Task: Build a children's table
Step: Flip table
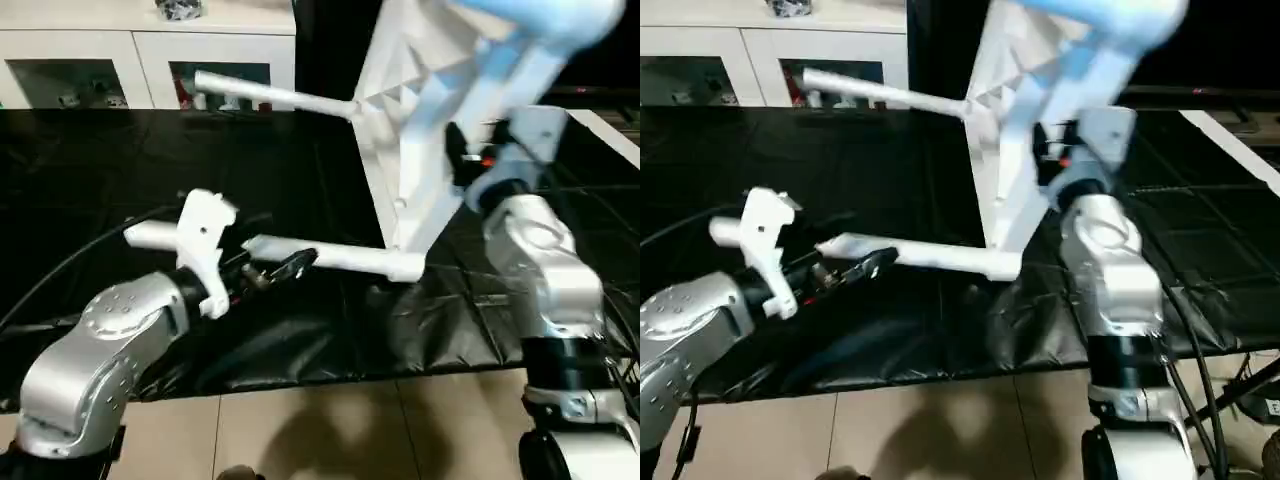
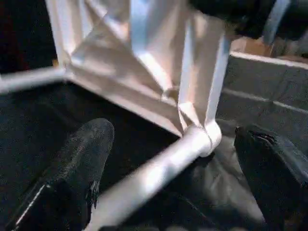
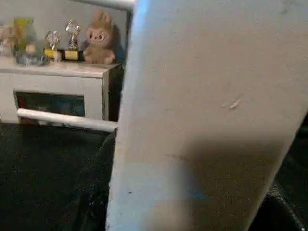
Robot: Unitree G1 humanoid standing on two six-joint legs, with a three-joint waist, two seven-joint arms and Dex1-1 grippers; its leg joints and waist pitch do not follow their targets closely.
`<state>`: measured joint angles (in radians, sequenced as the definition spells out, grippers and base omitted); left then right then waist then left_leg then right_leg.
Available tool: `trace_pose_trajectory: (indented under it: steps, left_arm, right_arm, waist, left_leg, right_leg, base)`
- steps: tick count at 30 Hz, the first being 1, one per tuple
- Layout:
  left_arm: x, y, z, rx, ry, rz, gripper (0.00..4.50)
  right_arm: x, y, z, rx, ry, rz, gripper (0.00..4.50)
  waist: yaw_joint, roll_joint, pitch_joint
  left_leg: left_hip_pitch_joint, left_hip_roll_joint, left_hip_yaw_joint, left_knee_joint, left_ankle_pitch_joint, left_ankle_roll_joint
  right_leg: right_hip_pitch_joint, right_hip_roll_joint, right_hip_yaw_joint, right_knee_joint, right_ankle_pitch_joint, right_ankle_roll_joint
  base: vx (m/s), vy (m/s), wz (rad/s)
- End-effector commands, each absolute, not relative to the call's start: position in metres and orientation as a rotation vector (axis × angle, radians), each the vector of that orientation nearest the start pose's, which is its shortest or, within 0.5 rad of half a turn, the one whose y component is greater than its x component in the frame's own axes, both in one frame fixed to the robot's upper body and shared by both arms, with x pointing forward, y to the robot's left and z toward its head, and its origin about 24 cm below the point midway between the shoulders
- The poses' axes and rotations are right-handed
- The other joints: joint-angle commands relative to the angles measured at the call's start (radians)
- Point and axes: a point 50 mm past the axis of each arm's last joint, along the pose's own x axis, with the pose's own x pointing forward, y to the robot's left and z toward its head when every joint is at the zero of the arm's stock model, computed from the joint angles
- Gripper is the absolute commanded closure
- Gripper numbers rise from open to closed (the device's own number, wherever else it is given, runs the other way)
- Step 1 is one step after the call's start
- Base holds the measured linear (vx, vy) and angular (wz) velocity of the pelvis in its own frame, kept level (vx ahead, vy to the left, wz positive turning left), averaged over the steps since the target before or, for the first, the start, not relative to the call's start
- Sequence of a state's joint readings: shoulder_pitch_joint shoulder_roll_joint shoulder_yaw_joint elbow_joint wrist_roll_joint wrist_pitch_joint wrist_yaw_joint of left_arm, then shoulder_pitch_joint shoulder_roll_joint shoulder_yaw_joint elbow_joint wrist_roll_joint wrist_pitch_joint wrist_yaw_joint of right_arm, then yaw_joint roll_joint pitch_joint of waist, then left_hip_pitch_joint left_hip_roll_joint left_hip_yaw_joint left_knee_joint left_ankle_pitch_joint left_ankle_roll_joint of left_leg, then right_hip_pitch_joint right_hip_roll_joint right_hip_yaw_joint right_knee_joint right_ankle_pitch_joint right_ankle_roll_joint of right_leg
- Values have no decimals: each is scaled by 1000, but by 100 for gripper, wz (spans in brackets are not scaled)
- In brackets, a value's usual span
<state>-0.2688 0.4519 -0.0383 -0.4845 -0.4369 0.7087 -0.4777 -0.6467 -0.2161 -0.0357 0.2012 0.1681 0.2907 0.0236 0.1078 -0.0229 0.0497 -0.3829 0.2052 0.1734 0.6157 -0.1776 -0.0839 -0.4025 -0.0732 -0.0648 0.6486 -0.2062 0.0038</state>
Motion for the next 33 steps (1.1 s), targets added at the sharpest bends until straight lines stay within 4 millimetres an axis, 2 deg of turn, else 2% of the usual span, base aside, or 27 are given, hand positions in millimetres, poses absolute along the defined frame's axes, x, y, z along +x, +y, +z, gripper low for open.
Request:
trace_pose_trajectory:
  steps: [1, 2, 3, 5, 6, 7, 8, 9, 10, 11, 13, 14, 15, 16, 18, 20, 21, 23, 27, 28, 31, 33]
  left_arm:
    - [264, 140, 168, 231, -14, -753, 0]
    - [264, 140, 168, 231, -14, -753, 0]
    - [267, 140, 175, 272, -51, -741, 0]
    - [268, 140, 180, 319, -77, -742, 0]
    - [270, 140, 193, 441, -140, -742, 0]
    - [271, 139, 201, 501, -177, -736, 0]
    - [271, 139, 201, 501, -177, -736, 0]
    - [272, 139, 216, 572, -248, -723, 0]
    - [272, 139, 216, 572, -248, -723, 0]
    - [270, 138, 225, 592, -288, -722, 0]
    - [267, 136, 239, 621, -355, -735, 0]
    - [267, 136, 239, 621, -355, -735, 0]
    - [266, 137, 248, 648, -400, -720, 0]
    - [267, 140, 258, 684, -453, -686, 0]
    - [268, 145, 274, 747, -534, -621, 0]
    - [269, 148, 279, 769, -560, -598, 0]
    - [269, 149, 288, 794, -616, -574, 0]
    - [264, 148, 304, 846, -736, -535, 0]
    - [262, 149, 308, 886, -773, -501, 0]
    - [264, 152, 309, 923, -771, -466, 0]
    - [275, 163, 306, 1044, -703, -384, 0]
    - [280, 168, 304, 1086, -670, -362, 0]
  right_arm:
    - [367, -156, 146, -118, -41, 91, 252]
    - [367, -156, 146, -118, -41, 91, 252]
    - [370, -153, 142, -132, -22, 92, 218]
    - [372, -151, 139, -135, -12, 90, 184]
    - [375, -146, 131, -142, 12, 79, 184]
    - [375, -144, 128, -134, 23, 76, 182]
    - [375, -144, 128, -134, 23, 76, 164]
    - [376, -141, 122, -131, 36, 75, 151]
    - [376, -141, 122, -131, 36, 75, 143]
    - [375, -141, 118, -132, 42, 75, 143]
    - [373, -140, 110, -140, 53, 74, 122]
    - [373, -140, 110, -140, 53, 74, 122]
    - [371, -140, 105, -139, 58, 80, 122]
    - [370, -140, 99, -135, 69, 86, 122]
    - [369, -139, 91, -136, 78, 96, 122]
    - [369, -138, 89, -139, 78, 99, 122]
    - [369, -138, 88, -137, 72, 108, 146]
    - [370, -137, 87, -130, 60, 117, 155]
    - [370, -136, 87, -126, 61, 125, 171]
    - [370, -136, 87, -128, 60, 126, 191]
    - [371, -135, 86, -132, 52, 136, 214]
    - [372, -134, 86, -134, 47, 141, 233]
  waist:
    - [-7, 1, -60]
    - [-8, 3, -60]
    - [-8, 4, -59]
    - [-11, 2, -59]
    - [-8, -9, -60]
    - [-10, -2, -61]
    - [-14, -3, -62]
    - [-13, -5, -63]
    - [-13, -8, -67]
    - [-12, -9, -70]
    - [-12, -8, -69]
    - [-13, -9, -69]
    - [-14, -9, -68]
    - [-13, -5, -68]
    - [-17, -3, -69]
    - [-19, -5, -69]
    - [-19, -4, -67]
    - [-18, -2, -67]
    - [-17, -2, -67]
    - [-17, -4, -67]
    - [-18, -3, -65]
    - [-16, 1, -64]
  left_leg:
    - [17, 10, -3, -78, -204, -70]
    - [20, 10, -2, -77, -215, -74]
    - [22, 11, -3, -78, -226, -80]
    - [23, 12, -5, -80, -254, -90]
    - [23, 12, -6, -81, -256, -86]
    - [25, 12, -8, -82, -266, -89]
    - [22, 14, -10, -83, -263, -101]
    - [23, 14, -10, -82, -262, -103]
    - [25, 14, -8, -79, -246, -103]
    - [19, 14, -7, -77, -206, -101]
    - [15, 13, -6, -75, -172, -98]
    - [15, 13, -4, -74, -163, -99]
    - [14, 12, -4, -74, -163, -99]
    - [15, 12, -4, -73, -169, -99]
    - [15, 13, -6, -74, -176, -99]
    - [15, 11, -5, -73, -183, -97]
    - [14, 12, -6, -74, -187, -97]
    - [16, 14, -6, -74, -192, -98]
    - [17, 16, -6, -75, -194, -97]
    - [16, 17, -6, -75, -197, -93]
    - [18, 16, -6, -76, -219, -89]
    - [22, 18, -8, -77, -234, -95]
  right_leg:
    - [40, -46, 45, -82, -210, -76]
    - [37, -45, 46, -83, -221, -75]
    - [35, -45, 46, -84, -224, -74]
    - [37, -45, 45, -83, -234, -76]
    - [37, -46, 45, -84, -245, -70]
    - [32, -48, 45, -84, -258, -73]
    - [38, -49, 45, -81, -231, -83]
    - [37, -48, 44, -82, -219, -85]
    - [38, -48, 44, -74, -180, -97]
    - [43, -49, 44, -68, -132, -105]
    - [45, -49, 44, -64, -92, -112]
    - [44, -49, 44, -63, -82, -115]
    - [45, -48, 44, -62, -81, -116]
    - [44, -49, 45, -63, -83, -116]
    - [46, -48, 44, -63, -80, -121]
    - [46, -47, 45, -65, -87, -124]
    - [47, -49, 45, -66, -95, -127]
    - [45, -51, 45, -66, -99, -131]
    - [44, -50, 45, -61, -82, -144]
    - [45, -50, 45, -63, -89, -141]
    - [40, -50, 46, -67, -131, -132]
    - [36, -53, 46, -69, -158, -134]
  base:
    - [0, 0, 0]
    - [0, 0, 0]
    - [0, 0, 0]
    - [0, 0, 0]
    - [0, 0, 0]
    - [0, 0, 0]
    - [0, 0, 0]
    - [0, 0, 0]
    - [0, 0, 0]
    - [0, 0, 0]
    - [0, 0, 0]
    - [0, 0, 0]
    - [0, 0, 0]
    - [0, 0, 0]
    - [0, 0, 0]
    - [0, 0, 0]
    - [0, 0, 0]
    - [0, 0, 0]
    - [0, 0, 0]
    - [0, 0, 0]
    - [0, 0, 0]
    - [0, 0, 0]
